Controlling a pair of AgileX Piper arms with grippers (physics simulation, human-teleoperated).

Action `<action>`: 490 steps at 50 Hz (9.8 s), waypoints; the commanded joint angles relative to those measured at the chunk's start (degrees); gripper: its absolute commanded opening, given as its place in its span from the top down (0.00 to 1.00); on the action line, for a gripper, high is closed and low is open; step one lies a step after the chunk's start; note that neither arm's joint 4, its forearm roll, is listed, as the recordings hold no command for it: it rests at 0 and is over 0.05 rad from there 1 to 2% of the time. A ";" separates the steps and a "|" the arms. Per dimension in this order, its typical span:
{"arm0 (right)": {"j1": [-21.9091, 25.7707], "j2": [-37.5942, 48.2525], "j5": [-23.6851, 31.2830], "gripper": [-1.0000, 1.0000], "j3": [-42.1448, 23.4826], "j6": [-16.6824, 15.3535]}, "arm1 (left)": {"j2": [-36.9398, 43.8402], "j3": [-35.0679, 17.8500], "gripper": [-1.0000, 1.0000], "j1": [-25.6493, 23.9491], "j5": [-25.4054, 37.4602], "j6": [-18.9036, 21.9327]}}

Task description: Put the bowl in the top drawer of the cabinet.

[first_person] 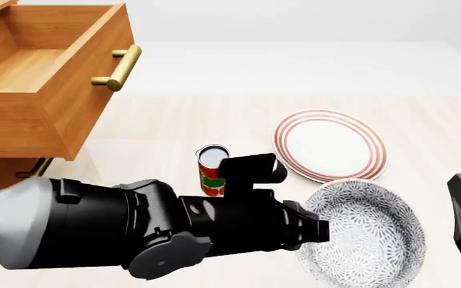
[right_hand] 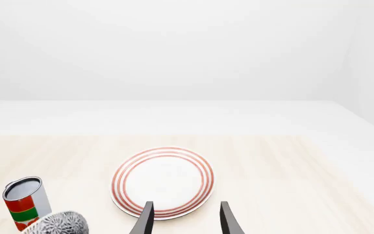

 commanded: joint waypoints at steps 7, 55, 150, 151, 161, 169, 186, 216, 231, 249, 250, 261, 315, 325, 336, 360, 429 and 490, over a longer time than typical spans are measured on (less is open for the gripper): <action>-0.01 0.00 0.00 0.00 0.00 0.00 | -6.18 -3.26 1.00 1.59 7.05 1.61; 0.01 0.01 0.00 0.00 0.00 0.00 | -19.23 -11.64 1.00 6.80 23.57 5.09; 0.01 0.00 0.00 0.00 0.00 -0.03 | -35.12 -21.45 1.00 30.80 42.18 8.67; 0.01 0.00 0.00 0.00 0.00 -0.03 | -35.24 -21.47 1.00 31.33 42.41 8.66; 0.02 -0.01 0.00 0.00 0.00 -0.09 | -36.27 -22.65 1.00 35.30 44.31 8.97; 0.03 -0.01 0.00 0.00 0.00 -0.13 | -37.30 -22.74 1.00 37.98 44.89 8.94; 0.00 0.00 0.00 0.00 0.00 0.00 | -37.66 -23.92 1.00 41.36 46.01 8.87; 0.00 0.00 0.00 0.00 0.00 0.00 | -38.36 -24.39 1.00 48.57 47.72 9.27; 0.00 0.00 0.00 0.00 0.00 0.00 | -37.92 -25.47 1.00 54.12 49.29 9.82; 0.00 0.00 0.00 0.00 0.00 0.00 | -37.75 -26.84 1.00 59.54 51.07 10.09; 0.00 0.00 0.00 0.00 0.00 0.00 | -37.77 -26.80 1.00 59.68 51.07 10.11; 0.00 0.00 0.00 0.00 0.00 0.00 | -37.44 -25.99 1.00 62.56 50.87 10.19; 0.00 0.00 0.00 0.00 0.00 0.00 | -29.91 -28.77 1.00 71.26 51.24 17.17; 0.00 0.00 0.00 0.00 0.00 0.00 | -29.85 -26.81 1.00 71.55 50.37 17.56; 0.00 0.00 0.00 0.00 0.00 0.00 | -29.43 -25.47 1.00 72.13 49.57 17.93; 0.00 0.00 0.00 0.00 0.00 0.00 | -27.95 -24.67 1.00 72.57 48.63 19.63; 0.00 0.00 0.00 0.00 0.00 0.00 | -21.88 -21.27 1.00 74.45 42.96 21.39; 0.00 0.00 0.00 0.00 0.00 0.00 | -17.98 -19.64 1.00 75.05 39.39 21.50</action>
